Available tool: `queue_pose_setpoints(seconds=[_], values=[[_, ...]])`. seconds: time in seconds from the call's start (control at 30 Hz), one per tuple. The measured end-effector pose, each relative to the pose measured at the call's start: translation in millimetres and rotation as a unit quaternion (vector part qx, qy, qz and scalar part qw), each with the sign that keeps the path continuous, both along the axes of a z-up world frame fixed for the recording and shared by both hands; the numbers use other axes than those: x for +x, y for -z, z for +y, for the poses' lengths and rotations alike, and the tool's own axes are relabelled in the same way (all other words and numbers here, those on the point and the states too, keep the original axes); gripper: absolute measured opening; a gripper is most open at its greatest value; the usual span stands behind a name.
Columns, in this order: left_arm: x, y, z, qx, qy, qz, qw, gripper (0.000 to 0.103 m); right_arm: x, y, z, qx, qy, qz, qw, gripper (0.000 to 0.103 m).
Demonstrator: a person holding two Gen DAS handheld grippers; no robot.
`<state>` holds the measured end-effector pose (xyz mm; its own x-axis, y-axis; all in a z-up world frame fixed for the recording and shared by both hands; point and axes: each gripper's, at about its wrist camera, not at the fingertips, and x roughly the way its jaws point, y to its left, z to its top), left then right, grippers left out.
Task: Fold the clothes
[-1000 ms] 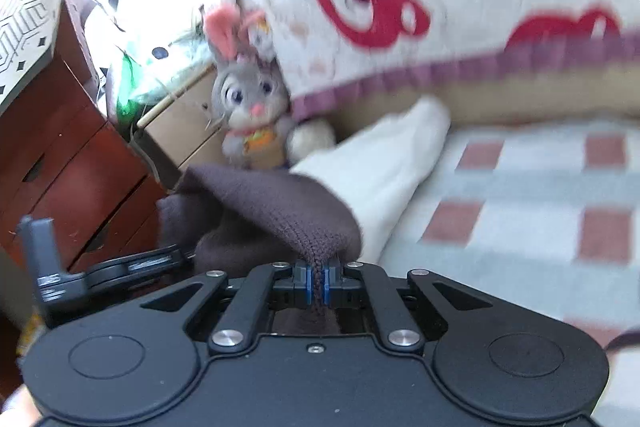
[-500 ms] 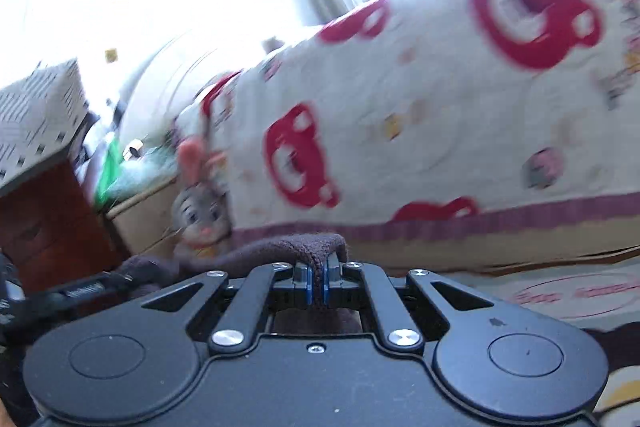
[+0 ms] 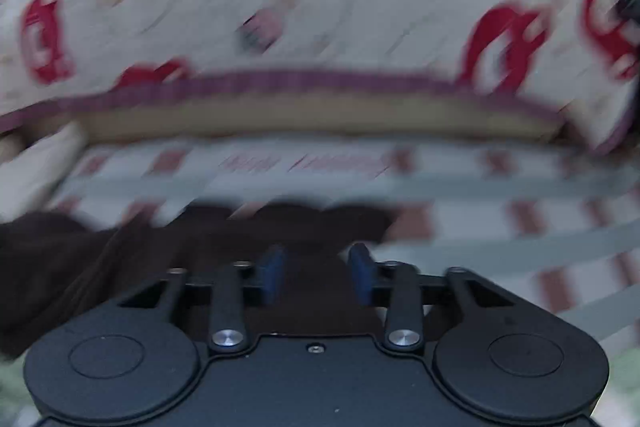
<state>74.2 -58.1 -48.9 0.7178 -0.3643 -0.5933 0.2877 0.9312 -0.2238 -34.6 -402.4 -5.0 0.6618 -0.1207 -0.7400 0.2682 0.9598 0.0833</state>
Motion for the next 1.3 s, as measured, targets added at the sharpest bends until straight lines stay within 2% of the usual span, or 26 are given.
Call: queue_pose_setpoints(seconds=[0.07, 0.23, 0.3, 0.4, 0.43, 0.5, 0.53, 0.57, 0.6, 0.63, 0.7, 0.77, 0.8, 0.93, 1.03, 1.17, 1.23, 1.3], values=[[-0.8, 6.8, 23.6, 0.027, -0.041, 0.009, 0.9987, 0.054, 2.9, 16.7, 6.3, 0.036, -0.034, 0.026, 0.998, 0.05], [-2.2, 26.6, 68.9, 0.047, -0.115, 0.044, 0.9913, 0.054, 12.9, 43.3, 36.9, 0.087, -0.076, 0.066, 0.991, 0.053], [-4.0, 37.9, 74.8, 0.064, -0.129, 0.046, 0.9885, 0.057, 20.1, 47.9, 45.9, 0.122, -0.087, 0.073, 0.986, 0.054], [-14.6, 54.4, 77.4, 0.069, -0.134, 0.056, 0.987, 0.059, 28.7, 60.0, 64.9, 0.181, -0.118, 0.095, 0.972, 0.056], [-17.2, 60.0, 76.8, 0.066, -0.133, 0.063, 0.987, 0.059, 30.4, 65.7, 72.6, 0.195, -0.128, 0.103, 0.967, 0.059], [-19.0, 67.8, 72.4, 0.068, -0.126, 0.074, 0.987, 0.06, 34.7, 80.3, 85.9, 0.196, -0.126, 0.119, 0.965, 0.069], [-18.6, 70.6, 69.0, 0.071, -0.122, 0.077, 0.987, 0.06, 35.8, 87.7, 91.4, 0.192, -0.121, 0.124, 0.966, 0.069], [-18.4, 72.8, 65.4, 0.076, -0.118, 0.079, 0.987, 0.06, 35.6, 95.0, 97.8, 0.181, -0.127, 0.127, 0.967, 0.06], [-18.9, 72.4, 61.3, 0.087, -0.115, 0.076, 0.9867, 0.062, 35.0, 100.3, 107.9, 0.158, -0.162, 0.13, 0.965, 0.031], [-19.3, 71.9, 57.3, 0.098, -0.112, 0.072, 0.9862, 0.063, 32.8, 101.0, 120.9, 0.108, -0.213, 0.129, 0.963, 0.008], [-21.0, 71.0, 52.7, 0.113, -0.107, 0.065, 0.9856, 0.063, 20.0, 86.4, 135.9, 0.017, -0.265, 0.079, 0.961, 0.008], [-23.6, 69.6, 50.8, 0.116, -0.101, 0.056, 0.9865, 0.063, 15.0, 67.6, 130.3, 0.001, -0.267, 0.041, 0.963, 0.008], [-25.7, 68.3, 50.6, 0.11, -0.098, 0.048, 0.9879, 0.063, 16.0, 58.5, 122.2, -0.01, -0.251, 0.029, 0.968, 0.008], [-29.1, 65.5, 44.3, 0.106, -0.076, 0.037, 0.9908, 0.064, 18.4, 30.9, 84.6, -0.144, -0.158, -0.011, 0.977, 0.008], [-31.6, 67.0, 29.8, 0.128, -0.047, 0.029, 0.9902, 0.068, 22.7, 22.0, 43.3, -0.189, -0.078, -0.016, 0.979, 0.008], [-33.4, 81.4, 21.8, 0.158, -0.03, 0.004, 0.9869, 0.07, 19.8, 21.0, -8.0, -0.185, 0.002, -0.011, 0.983, 0.008], [-31.0, 89.4, 21.6, 0.193, -0.044, 0.018, 0.98, 0.071, 12.9, 21.6, -16.6, -0.175, 0.01, -0.005, 0.984, 0.008], [-35.6, 90.4, 16.4, 0.207, -0.017, 0.013, 0.9782, 0.074, 4.8, 20.4, -20.5, -0.16, 0.01, -0.007, 0.987, 0.008]])
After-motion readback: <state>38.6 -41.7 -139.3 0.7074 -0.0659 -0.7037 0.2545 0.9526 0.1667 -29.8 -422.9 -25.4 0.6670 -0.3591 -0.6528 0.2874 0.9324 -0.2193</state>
